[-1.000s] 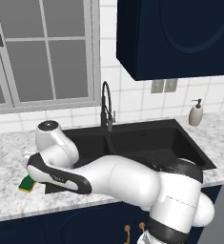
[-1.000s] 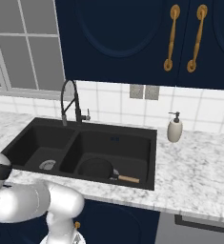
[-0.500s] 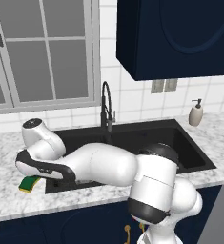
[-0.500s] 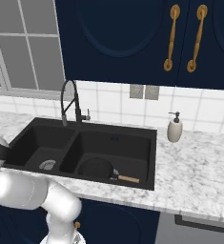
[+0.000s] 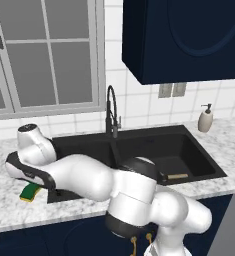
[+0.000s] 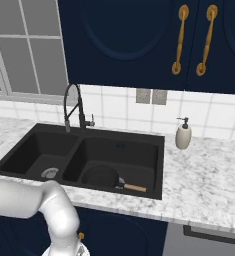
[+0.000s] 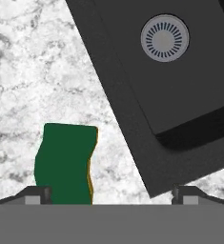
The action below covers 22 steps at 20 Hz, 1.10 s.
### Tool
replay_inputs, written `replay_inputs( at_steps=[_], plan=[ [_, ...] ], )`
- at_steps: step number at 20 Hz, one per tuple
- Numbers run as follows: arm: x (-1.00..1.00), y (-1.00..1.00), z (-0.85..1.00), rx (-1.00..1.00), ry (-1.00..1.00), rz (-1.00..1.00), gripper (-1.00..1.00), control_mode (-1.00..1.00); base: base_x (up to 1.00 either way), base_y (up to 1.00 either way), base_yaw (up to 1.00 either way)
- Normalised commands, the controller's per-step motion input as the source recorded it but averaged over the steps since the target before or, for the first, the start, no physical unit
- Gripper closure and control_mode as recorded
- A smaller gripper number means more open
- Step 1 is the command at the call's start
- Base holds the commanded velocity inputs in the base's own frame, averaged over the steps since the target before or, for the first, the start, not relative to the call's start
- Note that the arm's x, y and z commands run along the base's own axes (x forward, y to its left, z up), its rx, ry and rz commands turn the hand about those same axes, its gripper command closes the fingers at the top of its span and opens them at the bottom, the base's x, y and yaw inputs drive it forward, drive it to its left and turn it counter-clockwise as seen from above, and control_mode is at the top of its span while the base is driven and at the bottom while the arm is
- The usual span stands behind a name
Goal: Pick the pan and sponge and place them into the sink. Then turn on the water.
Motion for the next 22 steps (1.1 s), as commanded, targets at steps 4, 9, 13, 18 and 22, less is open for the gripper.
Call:
replay_inputs(
  at_steps=[4, 9, 13, 18, 22],
  plan=[
    [0.25, 0.32, -0.3, 0.0, 0.01, 0.0, -1.0, -1.0, 0.0, 0.0, 0.0],
    [0.05, 0.2, -0.33, 0.0, 0.05, -0.01, -1.0, -1.0, 0.0, 0.0, 0.0],
    [0.0, 0.13, -0.33, 0.0, 0.02, 0.0, -1.0, -1.0, 0.0, 0.0, 0.0],
    [0.0, 0.03, -0.25, 0.0, 0.01, -0.01, -1.0, -1.0, 0.0, 0.0, 0.0],
    [0.0, 0.0, -0.22, 0.0, 0.0, 0.0, -1.0, -1.0, 0.0, 0.0, 0.0]
  ],
)
